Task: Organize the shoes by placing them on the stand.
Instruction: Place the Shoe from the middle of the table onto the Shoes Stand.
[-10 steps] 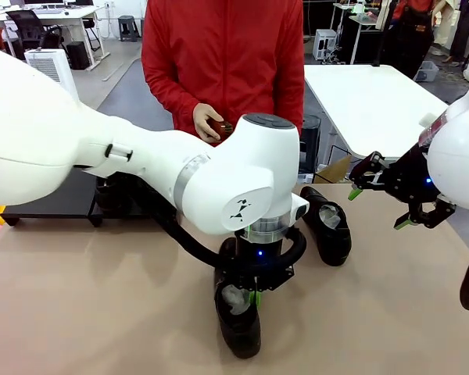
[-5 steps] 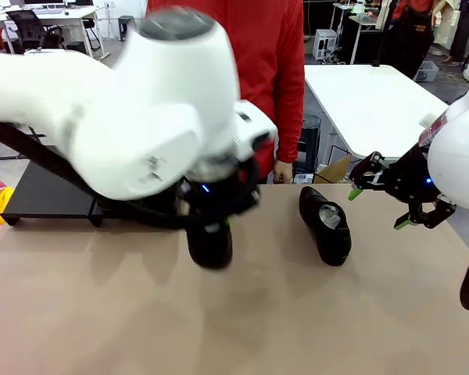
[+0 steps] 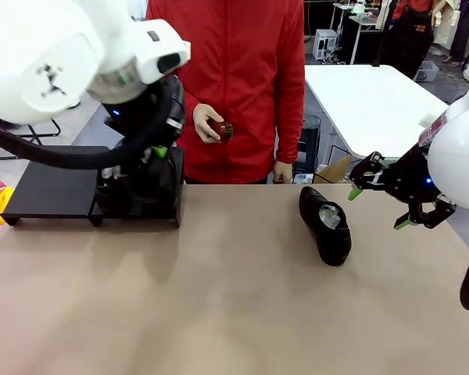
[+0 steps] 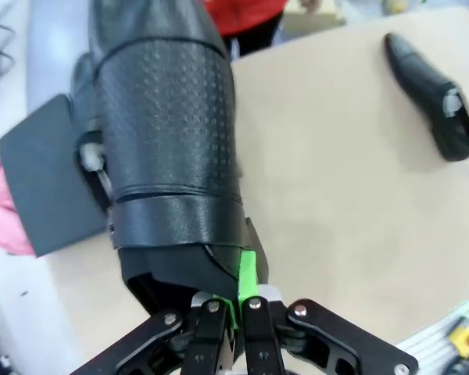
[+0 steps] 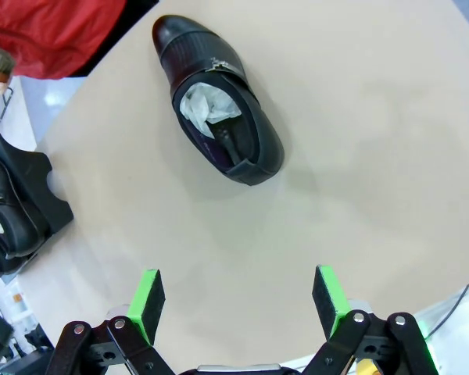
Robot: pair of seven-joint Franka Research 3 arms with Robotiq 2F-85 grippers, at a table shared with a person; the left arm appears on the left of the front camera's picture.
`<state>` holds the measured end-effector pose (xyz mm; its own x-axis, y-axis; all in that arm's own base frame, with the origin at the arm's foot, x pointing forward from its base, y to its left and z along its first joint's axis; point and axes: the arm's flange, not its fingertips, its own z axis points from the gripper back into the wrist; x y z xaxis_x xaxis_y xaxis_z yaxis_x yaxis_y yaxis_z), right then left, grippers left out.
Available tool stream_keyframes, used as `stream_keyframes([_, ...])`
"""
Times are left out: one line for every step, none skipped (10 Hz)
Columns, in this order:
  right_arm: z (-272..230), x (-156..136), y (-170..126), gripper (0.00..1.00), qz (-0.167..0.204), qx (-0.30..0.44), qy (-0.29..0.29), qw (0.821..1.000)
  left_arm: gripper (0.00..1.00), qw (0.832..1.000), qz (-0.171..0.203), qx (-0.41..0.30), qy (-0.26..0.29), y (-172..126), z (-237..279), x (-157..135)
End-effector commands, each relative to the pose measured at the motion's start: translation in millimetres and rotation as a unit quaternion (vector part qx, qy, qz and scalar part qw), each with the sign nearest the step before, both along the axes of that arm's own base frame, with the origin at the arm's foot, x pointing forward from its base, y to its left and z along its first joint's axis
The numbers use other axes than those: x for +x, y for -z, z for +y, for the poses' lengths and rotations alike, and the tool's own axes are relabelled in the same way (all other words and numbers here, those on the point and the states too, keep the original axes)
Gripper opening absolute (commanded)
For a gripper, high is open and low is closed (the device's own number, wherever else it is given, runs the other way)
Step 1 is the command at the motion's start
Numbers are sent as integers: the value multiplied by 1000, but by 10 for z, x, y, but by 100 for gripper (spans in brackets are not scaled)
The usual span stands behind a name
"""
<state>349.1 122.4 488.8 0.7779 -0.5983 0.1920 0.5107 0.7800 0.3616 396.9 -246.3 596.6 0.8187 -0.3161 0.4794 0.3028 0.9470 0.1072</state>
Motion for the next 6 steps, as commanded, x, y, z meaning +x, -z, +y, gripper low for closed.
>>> stream_keyframes([-15, 11, 0, 100, -1, 13, -11, 1000, 0, 998, -12, 64, -13, -167, 288, 136])
stream_keyframes([-15, 11, 0, 100, -1, 13, -11, 1000, 0, 997, -11, 73, -35, -186, 543, 277])
stream_keyframes([-15, 11, 0, 100, -1, 13, -11, 1000, 0, 996, -13, 72, -60, -134, 782, 372])
stream_keyframes([-15, 11, 0, 100, -1, 13, -11, 1000, 0, 996, -19, 61, -69, -79, 914, 402])
stream_keyframes([-15, 11, 0, 100, -1, 13, -11, 1000, 0, 997, -13, 47, -67, -40, 1003, 423])
stream_keyframes([-15, 11, 0, 100, -1, 13, -11, 1000, 0, 997, 9, 37, -63, 6, 1023, 409])
